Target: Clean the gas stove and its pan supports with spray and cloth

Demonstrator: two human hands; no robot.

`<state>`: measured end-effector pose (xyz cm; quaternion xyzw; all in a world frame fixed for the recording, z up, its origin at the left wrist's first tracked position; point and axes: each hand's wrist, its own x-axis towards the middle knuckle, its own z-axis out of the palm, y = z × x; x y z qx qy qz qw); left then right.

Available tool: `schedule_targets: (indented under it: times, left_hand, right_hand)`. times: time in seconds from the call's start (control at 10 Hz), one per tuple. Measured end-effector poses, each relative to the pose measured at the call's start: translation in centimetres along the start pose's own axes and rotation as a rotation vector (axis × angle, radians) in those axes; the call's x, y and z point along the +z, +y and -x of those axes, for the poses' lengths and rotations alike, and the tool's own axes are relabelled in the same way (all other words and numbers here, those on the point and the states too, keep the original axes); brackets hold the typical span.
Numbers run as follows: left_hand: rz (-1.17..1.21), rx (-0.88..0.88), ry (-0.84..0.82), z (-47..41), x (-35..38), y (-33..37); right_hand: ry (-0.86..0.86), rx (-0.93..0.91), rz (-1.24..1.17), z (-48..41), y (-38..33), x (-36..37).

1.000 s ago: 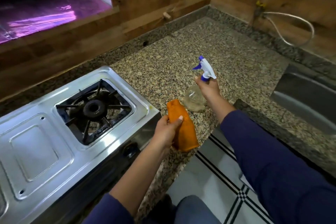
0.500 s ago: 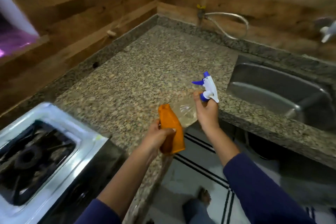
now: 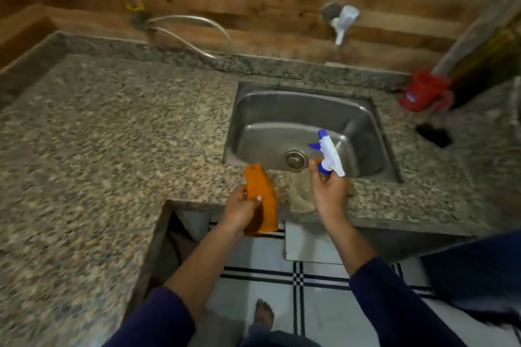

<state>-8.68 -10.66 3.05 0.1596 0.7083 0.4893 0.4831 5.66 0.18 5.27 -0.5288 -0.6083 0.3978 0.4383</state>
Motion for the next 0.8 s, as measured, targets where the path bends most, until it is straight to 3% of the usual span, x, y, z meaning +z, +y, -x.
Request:
schedule_targets:
  times: [0.2,0.4,0.6,0.8]
  left_hand:
    - [-0.011,-0.070,-0.076,-5.8,7.3,1.5]
    - [-0.230,-0.087,-0.065,-9.1,9.4,0.7]
    - [-0.538,0.039,0.041,-9.5,8.1,-0.5]
    - [-0.595,0.182,0.064,-7.6,6.3,-0.7]
  right_hand:
    - [-0.002,-0.006,0.019,-5.2,2.9,-2.9]
    - [-0.041,-0.129,0.074,-6.6,4.0,-1.9]
    - [-0.105,-0.175,0.149,-6.3,4.6,-2.5]
    - [0.029,-0.046,0.121,-1.8,5.1,-3.1]
